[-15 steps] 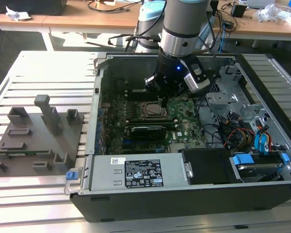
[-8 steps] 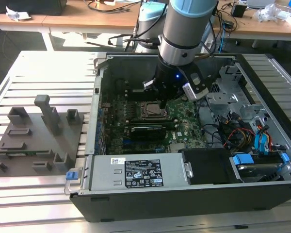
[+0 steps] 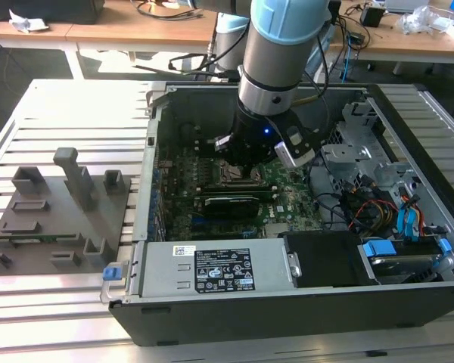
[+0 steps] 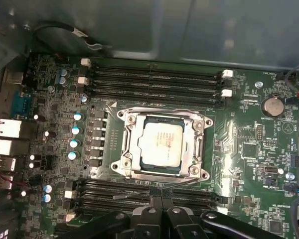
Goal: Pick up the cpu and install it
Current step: 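Install the second cpu locking lever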
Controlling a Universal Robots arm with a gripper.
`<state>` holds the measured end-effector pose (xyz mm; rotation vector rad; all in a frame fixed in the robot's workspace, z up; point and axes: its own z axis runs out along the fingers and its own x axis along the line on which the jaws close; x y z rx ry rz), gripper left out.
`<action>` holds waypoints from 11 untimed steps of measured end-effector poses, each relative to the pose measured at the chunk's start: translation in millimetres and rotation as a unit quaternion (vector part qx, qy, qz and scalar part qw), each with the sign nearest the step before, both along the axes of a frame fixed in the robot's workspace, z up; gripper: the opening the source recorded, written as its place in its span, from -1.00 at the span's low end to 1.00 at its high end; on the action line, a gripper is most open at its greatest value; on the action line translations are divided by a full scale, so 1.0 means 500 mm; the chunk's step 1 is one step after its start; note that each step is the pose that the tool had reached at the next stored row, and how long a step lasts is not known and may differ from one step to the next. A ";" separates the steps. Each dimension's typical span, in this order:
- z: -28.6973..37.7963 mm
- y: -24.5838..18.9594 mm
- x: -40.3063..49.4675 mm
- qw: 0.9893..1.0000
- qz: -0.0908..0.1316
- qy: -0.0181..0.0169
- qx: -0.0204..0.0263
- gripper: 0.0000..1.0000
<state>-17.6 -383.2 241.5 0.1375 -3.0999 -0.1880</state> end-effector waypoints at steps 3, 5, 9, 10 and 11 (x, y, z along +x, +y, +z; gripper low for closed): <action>-0.005 -0.0036 -0.010 1.000 0.000 0.000 0.002 -0.79; -0.011 -0.0073 -0.019 1.000 0.000 0.000 0.004 -0.79; -0.032 -0.0077 -0.031 1.000 0.000 0.000 0.004 -0.79; -0.034 -0.0077 -0.031 1.000 0.000 0.000 0.005 -0.79; -0.036 -0.0077 -0.031 1.000 0.000 0.000 0.004 -0.79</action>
